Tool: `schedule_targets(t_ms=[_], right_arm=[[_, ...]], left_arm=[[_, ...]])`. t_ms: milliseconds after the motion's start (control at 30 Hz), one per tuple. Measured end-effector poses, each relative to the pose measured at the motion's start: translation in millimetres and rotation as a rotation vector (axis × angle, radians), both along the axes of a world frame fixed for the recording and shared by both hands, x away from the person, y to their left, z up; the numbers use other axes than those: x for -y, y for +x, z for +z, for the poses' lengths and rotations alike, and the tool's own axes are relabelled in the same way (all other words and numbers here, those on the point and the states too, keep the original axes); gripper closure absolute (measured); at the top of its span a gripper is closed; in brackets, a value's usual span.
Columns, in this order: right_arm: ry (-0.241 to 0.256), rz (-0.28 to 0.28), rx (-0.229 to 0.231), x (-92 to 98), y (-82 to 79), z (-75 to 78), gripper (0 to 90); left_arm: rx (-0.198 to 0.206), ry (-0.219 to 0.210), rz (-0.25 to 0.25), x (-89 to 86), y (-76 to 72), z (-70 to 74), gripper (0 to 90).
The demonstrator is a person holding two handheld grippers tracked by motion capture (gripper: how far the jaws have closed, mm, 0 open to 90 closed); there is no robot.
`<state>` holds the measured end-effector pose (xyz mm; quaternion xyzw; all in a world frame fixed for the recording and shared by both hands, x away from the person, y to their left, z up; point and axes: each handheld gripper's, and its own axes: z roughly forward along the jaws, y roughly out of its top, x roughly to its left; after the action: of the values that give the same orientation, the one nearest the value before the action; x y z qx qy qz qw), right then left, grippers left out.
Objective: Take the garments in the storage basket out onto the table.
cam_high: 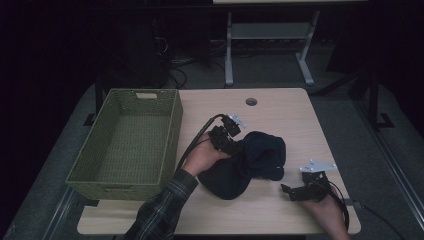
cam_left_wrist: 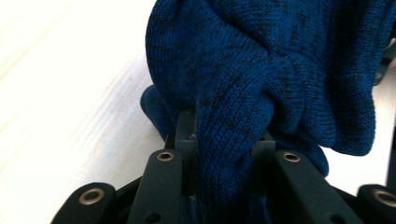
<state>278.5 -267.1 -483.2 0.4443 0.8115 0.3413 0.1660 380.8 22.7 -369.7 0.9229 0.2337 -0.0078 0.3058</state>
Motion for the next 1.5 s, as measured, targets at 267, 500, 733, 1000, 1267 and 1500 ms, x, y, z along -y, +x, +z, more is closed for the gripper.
schedule_targets(t_ms=[267,500,733,1000,1267,1500], right_arm=[[-0.001,0.0,-0.001,0.0,-0.1,0.0,2.0],[-0.001,0.0,-0.001,0.0,-0.1,0.0,2.0],[-0.001,0.0,-0.001,0.0,-0.1,0.0,2.0],[-0.001,0.0,0.001,0.1,0.0,-0.1,2.0],[-0.001,0.0,0.001,0.0,0.0,-0.1,1.9],[-0.003,0.002,-0.001,0.2,0.0,0.1,2.0]], left_arm=[[-0.006,0.003,-0.007,-1.4,5.2,-24.6,68.4],[-0.007,-0.018,-0.001,-8.8,5.3,-21.8,45.8],[0.011,-0.049,0.001,-20.6,-2.2,-4.2,32.3],[0.02,-0.081,0.003,-36.4,-16.2,16.6,36.2],[0.039,-0.121,-0.04,-52.1,-42.5,25.0,73.3],[0.005,-0.096,-0.07,-57.1,-67.5,5.7,84.6]])
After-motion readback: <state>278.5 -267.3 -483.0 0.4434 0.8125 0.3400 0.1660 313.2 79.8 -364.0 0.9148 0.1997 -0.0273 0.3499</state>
